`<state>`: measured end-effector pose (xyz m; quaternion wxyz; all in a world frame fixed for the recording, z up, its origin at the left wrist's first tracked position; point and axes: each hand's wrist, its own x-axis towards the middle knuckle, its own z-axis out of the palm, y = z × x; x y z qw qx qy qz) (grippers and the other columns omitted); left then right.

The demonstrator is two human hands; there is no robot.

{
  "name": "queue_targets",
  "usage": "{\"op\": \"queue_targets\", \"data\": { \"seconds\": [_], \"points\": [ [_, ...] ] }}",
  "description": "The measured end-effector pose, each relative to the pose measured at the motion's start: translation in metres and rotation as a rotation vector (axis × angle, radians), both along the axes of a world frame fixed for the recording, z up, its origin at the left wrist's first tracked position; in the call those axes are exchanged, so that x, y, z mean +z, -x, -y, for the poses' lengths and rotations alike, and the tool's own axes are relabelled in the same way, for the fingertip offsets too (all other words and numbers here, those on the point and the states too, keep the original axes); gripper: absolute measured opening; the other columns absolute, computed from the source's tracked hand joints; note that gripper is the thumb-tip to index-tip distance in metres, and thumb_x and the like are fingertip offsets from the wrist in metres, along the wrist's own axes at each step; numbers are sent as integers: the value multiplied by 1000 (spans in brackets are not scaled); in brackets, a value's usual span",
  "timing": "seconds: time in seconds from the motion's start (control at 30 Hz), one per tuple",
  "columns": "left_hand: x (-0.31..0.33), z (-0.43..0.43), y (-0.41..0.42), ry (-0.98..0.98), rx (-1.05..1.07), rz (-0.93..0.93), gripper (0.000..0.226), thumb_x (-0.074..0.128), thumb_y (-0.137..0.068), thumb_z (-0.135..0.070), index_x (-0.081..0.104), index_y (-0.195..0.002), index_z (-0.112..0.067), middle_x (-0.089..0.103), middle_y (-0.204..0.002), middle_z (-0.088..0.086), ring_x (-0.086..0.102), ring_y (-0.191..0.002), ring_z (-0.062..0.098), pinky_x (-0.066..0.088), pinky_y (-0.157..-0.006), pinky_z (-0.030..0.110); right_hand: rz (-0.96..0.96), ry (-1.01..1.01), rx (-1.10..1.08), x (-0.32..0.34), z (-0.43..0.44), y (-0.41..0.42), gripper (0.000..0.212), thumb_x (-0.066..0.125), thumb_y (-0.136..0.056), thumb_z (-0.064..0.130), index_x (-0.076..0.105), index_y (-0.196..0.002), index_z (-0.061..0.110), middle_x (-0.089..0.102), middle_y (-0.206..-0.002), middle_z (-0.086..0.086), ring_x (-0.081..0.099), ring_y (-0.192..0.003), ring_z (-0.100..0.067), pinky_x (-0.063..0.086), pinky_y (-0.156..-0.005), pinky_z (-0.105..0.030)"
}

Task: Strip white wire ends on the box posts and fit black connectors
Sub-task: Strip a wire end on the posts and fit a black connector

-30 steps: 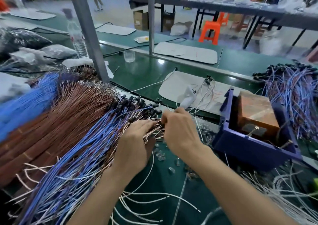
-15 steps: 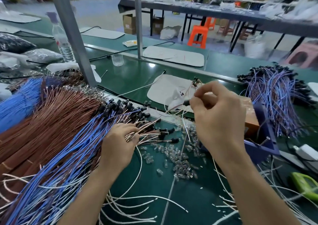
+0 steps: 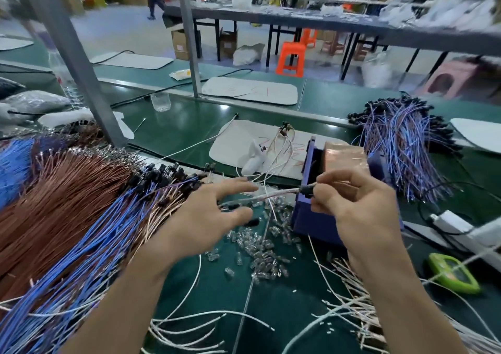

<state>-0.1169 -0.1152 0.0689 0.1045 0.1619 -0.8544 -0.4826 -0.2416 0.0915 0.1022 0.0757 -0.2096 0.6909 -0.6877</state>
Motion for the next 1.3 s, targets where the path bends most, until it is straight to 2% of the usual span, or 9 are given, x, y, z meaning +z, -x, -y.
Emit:
{"op": "queue_targets", "data": {
  "seconds": [0.13, 0.3, 0.5, 0.63, 0.83, 0.93, 1.03, 1.1, 1.3],
  "points": [
    [4, -29, 17, -178, -80, -25, 19, 71, -96, -13, 78, -106, -28, 79, -95, 4, 74, -91, 19, 57, -84, 32, 64, 153, 36, 10, -8, 4, 29, 72, -86, -7, 77, -75, 20, 76, -73, -11, 72, -65, -22, 62, -68, -28],
    [14, -7, 4, -383, 10, -77, 14, 81, -82, -16, 83, -96, -19, 71, -77, 20, 62, -70, 16, 51, -70, 22, 23, 222, -51, 14, -45, 23, 31, 70, -87, -7, 78, -73, 20, 75, -70, -6, 71, -61, -20, 60, -65, -24],
    [33, -6, 14, -102, 147, -44, 17, 84, -82, -17, 84, -84, -34, 78, -74, -1, 68, -67, 9, 52, -71, 27, 26, 144, -129, -5, -90, 25, 26, 72, -85, -6, 78, -76, 18, 75, -72, -10, 72, -65, -20, 60, -65, -23],
    [42, -35, 21, 88, 194, -206, 17, 89, -75, -29, 81, -81, -43, 76, -69, -11, 68, -60, 1, 50, -58, 12, 68, 73, -160, -12, -127, 16, 23, 72, -81, -6, 78, -78, 16, 75, -76, -13, 72, -66, -22, 62, -65, -26],
    [25, -86, 33, 20, -74, -100, 16, 86, -80, -19, 82, -76, -34, 74, -66, -5, 63, -56, 9, 51, -56, 25, -204, -644, -209, -6, -175, 2, 42, 78, -85, 6, 77, -85, 49, 70, -89, 32, 65, -65, -6, 51, -55, -24],
    [10, -128, 41, 28, -178, -114, 13, 85, -82, -26, 82, -81, -38, 73, -66, -17, 62, -56, -4, 44, -55, 9, -260, -582, -97, -6, -165, -11, 39, 68, -92, 13, 75, -97, 51, 69, -96, 32, 57, -50, -7, 44, -47, -12],
    [1, -157, 47, 12, -279, -190, 9, 83, -81, -31, 81, -87, -37, 74, -71, -20, 65, -62, -7, 45, -59, 8, -128, -459, 89, -12, -140, -21, 34, 59, -100, 11, 75, -103, 41, 75, -95, 19, 70, -82, -4, 56, -71, -19],
    [-3, -159, 49, -69, -255, -226, 11, 86, -79, -29, 83, -88, -34, 77, -77, -17, 72, -70, 0, 52, -65, 12, -95, -539, 135, -18, -129, -19, 27, 53, -103, 17, 74, -94, 31, 74, -81, 8, 66, -66, -7, 53, -61, -30],
    [-19, -138, 44, -123, -103, -154, 23, 90, -75, -15, 83, -78, -37, 72, -62, -11, 58, -53, -3, 40, -53, 9, -60, -548, 94, -29, -125, -12, 23, 62, -96, 22, 74, -77, 27, 71, -63, 4, 48, -48, -2, 38, -50, -22]
  ]
}}
